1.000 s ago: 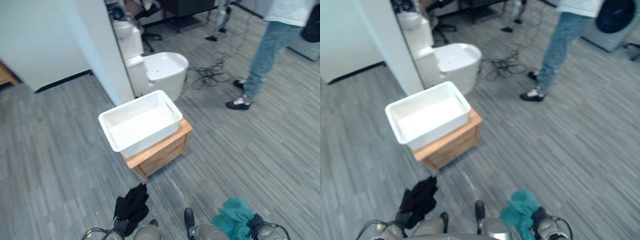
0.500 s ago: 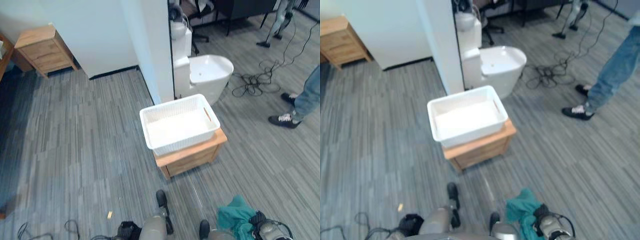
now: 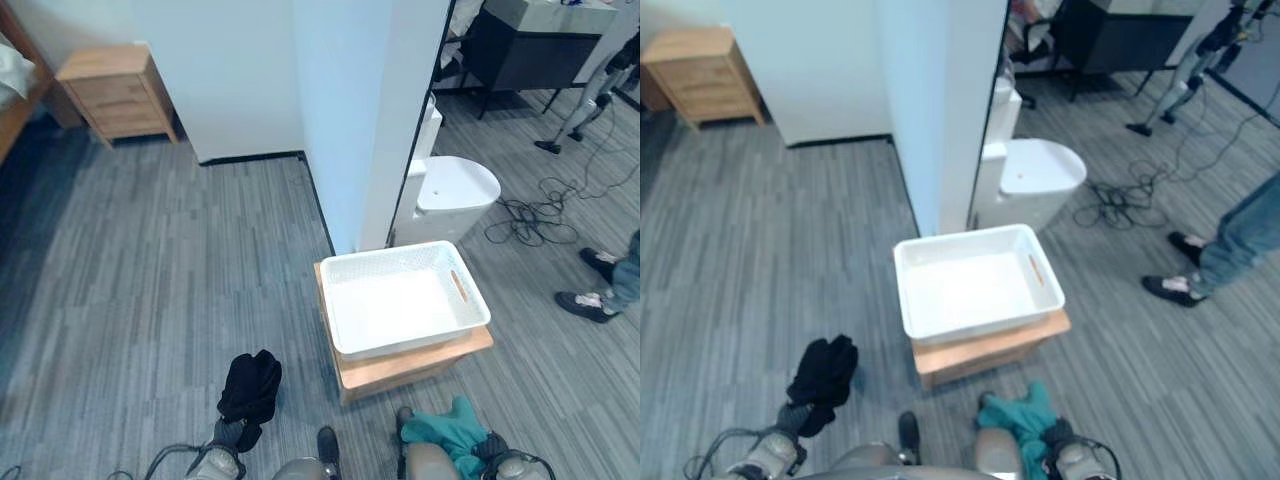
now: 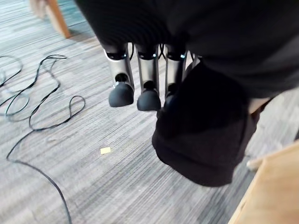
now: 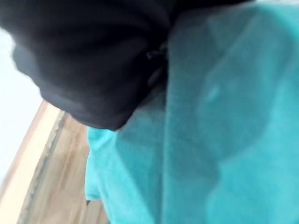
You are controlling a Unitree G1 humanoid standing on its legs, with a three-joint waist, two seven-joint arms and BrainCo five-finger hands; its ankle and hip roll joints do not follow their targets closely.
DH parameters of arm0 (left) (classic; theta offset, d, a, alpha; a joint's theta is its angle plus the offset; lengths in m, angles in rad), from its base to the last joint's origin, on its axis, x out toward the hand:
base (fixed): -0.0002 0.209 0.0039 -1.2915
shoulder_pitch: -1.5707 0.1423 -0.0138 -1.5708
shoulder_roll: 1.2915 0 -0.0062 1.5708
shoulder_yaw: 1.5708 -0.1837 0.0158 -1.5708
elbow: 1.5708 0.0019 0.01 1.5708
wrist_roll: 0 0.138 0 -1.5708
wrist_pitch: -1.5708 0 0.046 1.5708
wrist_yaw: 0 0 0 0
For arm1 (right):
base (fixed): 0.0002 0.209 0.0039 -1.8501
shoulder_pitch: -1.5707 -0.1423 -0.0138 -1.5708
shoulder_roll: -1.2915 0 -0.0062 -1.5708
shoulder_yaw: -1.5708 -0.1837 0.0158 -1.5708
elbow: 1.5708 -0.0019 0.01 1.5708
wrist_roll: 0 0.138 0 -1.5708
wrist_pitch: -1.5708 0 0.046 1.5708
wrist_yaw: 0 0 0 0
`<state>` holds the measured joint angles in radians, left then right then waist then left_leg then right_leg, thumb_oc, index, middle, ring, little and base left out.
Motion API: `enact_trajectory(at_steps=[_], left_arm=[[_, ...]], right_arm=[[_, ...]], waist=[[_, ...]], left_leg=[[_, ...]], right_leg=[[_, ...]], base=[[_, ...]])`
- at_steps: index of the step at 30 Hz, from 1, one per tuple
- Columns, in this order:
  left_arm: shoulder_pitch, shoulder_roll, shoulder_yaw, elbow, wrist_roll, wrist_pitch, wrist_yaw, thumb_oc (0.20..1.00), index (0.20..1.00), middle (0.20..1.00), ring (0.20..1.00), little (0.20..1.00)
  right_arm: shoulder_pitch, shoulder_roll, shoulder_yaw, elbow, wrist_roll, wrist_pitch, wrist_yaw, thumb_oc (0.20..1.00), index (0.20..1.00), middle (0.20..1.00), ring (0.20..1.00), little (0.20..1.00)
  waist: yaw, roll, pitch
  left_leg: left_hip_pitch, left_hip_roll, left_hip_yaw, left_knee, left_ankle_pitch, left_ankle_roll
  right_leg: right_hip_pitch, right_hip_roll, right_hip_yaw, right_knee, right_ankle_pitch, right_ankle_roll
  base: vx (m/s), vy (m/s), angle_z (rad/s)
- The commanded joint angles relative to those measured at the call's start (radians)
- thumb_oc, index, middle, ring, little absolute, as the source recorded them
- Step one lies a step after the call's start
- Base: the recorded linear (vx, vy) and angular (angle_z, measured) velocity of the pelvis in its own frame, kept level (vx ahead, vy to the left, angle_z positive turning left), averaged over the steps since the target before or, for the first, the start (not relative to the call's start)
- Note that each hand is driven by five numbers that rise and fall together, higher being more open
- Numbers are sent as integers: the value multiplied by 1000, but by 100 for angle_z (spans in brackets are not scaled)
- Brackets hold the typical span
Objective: Tidy up the quilt and then pick up the clothes from the bed and put them into the laundry hamper.
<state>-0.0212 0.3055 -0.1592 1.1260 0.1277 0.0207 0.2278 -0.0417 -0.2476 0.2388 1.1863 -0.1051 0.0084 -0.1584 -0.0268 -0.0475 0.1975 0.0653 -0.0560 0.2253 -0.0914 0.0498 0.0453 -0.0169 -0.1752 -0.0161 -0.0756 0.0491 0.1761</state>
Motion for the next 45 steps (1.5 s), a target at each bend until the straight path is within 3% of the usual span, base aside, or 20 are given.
enact_trajectory(at_steps=[1, 2, 4, 10, 13, 16, 19, 24, 28, 29, 33, 38, 39, 40, 42, 45], left_arm=[[-36, 45, 14, -125, -86, -76, 75, 200, 200, 200, 200, 200], [11, 104, 64, -367, -102, -120, 93, 200, 200, 200, 200, 200], [63, 178, 146, -591, -110, -165, 111, 200, 200, 200, 200, 200], [10, 343, 348, -1013, -90, -273, 200, 200, 200, 200, 200, 200], [-53, 381, 342, -1079, -59, -272, 199, 200, 200, 200, 200, 200], [-153, 407, 273, -1162, -63, -293, 166, 200, 200, 200, 200, 200], [-230, 353, 123, -1270, -219, -331, 10, 200, 200, 200, 200, 200], [-268, 311, -43, -1297, -212, -302, -100, 200, 200, 200, 200, 200], [-295, 249, -125, -1249, -234, -282, -130, 200, 200, 200, 200, 200], [-317, 197, -168, -1204, -217, -267, -119, 200, 200, 200, 200, 200], [-372, 129, -214, -1093, -164, -240, -61, 200, 200, 200, 200, 200], [-450, 24, -249, -748, -17, -138, 85, 200, 200, 200, 200, 200], [-454, 22, -251, -743, -16, -140, 87, 501, 501, 501, 501, 501], [-472, 5, -249, -660, -15, -120, 115, 1000, 1000, 1000, 1000, 1000], [-529, -23, -228, -461, -67, -103, 179, 1000, 1000, 1000, 1000, 1000], [-541, -16, -164, -344, -201, -106, 188, 1000, 1000, 1000, 1000, 1000]], right_arm=[[-13, -69, -10, -11, 25, -2, -20, 200, 200, 200, 200, 200], [28, -83, -33, -58, 24, -15, -24, 200, 200, 200, 200, 200], [79, -98, -58, -90, 16, -31, -26, 200, 200, 200, 200, 200], [118, -104, -47, -83, -6, -40, -17, 200, 200, 200, 200, 200], [120, -105, -34, -73, -18, -37, -11, 200, 200, 200, 200, 200], [115, -106, -24, -50, -36, -29, -17, 200, 200, 200, 200, 200], [116, -104, -15, -64, -45, -31, -12, 200, 200, 200, 200, 200], [100, -97, 1, -64, -52, -23, -8, 200, 200, 200, 200, 200], [83, -94, 6, -59, -49, -20, -15, 200, 200, 200, 200, 200], [65, -95, 16, -56, -52, -16, -27, 200, 200, 200, 200, 200], [32, -101, 26, -67, -44, -15, -51, 200, 200, 200, 200, 200], [-8, -90, 58, -50, -39, -9, -97, 200, 200, 200, 200, 200], [-10, -90, 58, -49, -39, -9, -97, 200, 200, 200, 200, 200], [-21, -88, 64, -40, -35, -7, -106, 200, 200, 200, 200, 200], [-44, -87, 68, -26, -24, -10, -124, 200, 200, 200, 200, 200], [-51, -112, 70, -65, -32, -19, -132, 200, 200, 200, 200, 200]], waist=[[-23, 11, 32], [-23, 16, 36], [-20, 23, 43], [-24, 42, 32], [-35, 48, 25], [-64, 56, 17], [-106, 62, 10], [-140, 68, 5], [-153, 70, 7], [-161, 69, 18], [-169, 73, 44], [-171, 65, 71], [-171, 66, 71], [-172, 63, 75], [-177, 58, 79], [-183, 50, 79]], left_leg=[[18, 149, 3, 4, -49, -124], [18, 156, -7, 4, -45, -133], [28, 162, -13, 4, -48, -143], [38, 179, 7, 4, -48, -164], [45, 182, 17, 4, -50, -167], [60, 181, 29, 4, -56, -168], [69, 185, 54, 4, -59, -166], [78, 192, 90, 4, -63, -165], [81, 195, 97, 4, -65, -165], [73, 195, 97, 4, -62, -165], [29, 192, 93, 4, -50, -163], [-29, 198, 96, 4, -31, -165], [-30, 198, 95, 4, -30, -165], [-37, 198, 95, 4, -26, -167], [-52, 204, 101, 4, -18, -171], [-54, 213, 108, 4, -14, -175]], right_leg=[[68, 36, -21, 21, -54, 2], [81, 37, -33, 7, -53, 0], [106, 36, -50, -7, -58, 3], [113, 38, -54, -12, -71, 10], [119, 38, -52, -12, -74, 11], [127, 37, -42, -12, -76, 13], [116, 38, -17, -12, -70, 14], [104, 42, 14, -12, -66, 13], [102, 45, 22, -12, -66, 10], [93, 45, 24, -12, -63, 9], [50, 47, 30, -12, -51, 9], [-5, 53, 28, -12, -40, 7], [-6, 53, 27, -12, -40, 7], [-13, 54, 28, -12, -38, 7], [-31, 59, 28, -12, -34, 6], [-37, 63, 28, -12, -32, 5]], base=[[117, -89, 13], [82, -68, 22], [102, -79, 31], [47, -51, -2], [23, -17, -13], [46, -8, -10], [38, -12, -15], [25, -12, -39], [22, -20, -14], [-3, -19, -9], [-77, -9, -10], [-46, -33, 0], [-36, -23, -1], [-42, -24, 0], [-44, -29, -1], [-3, -7, -1]])
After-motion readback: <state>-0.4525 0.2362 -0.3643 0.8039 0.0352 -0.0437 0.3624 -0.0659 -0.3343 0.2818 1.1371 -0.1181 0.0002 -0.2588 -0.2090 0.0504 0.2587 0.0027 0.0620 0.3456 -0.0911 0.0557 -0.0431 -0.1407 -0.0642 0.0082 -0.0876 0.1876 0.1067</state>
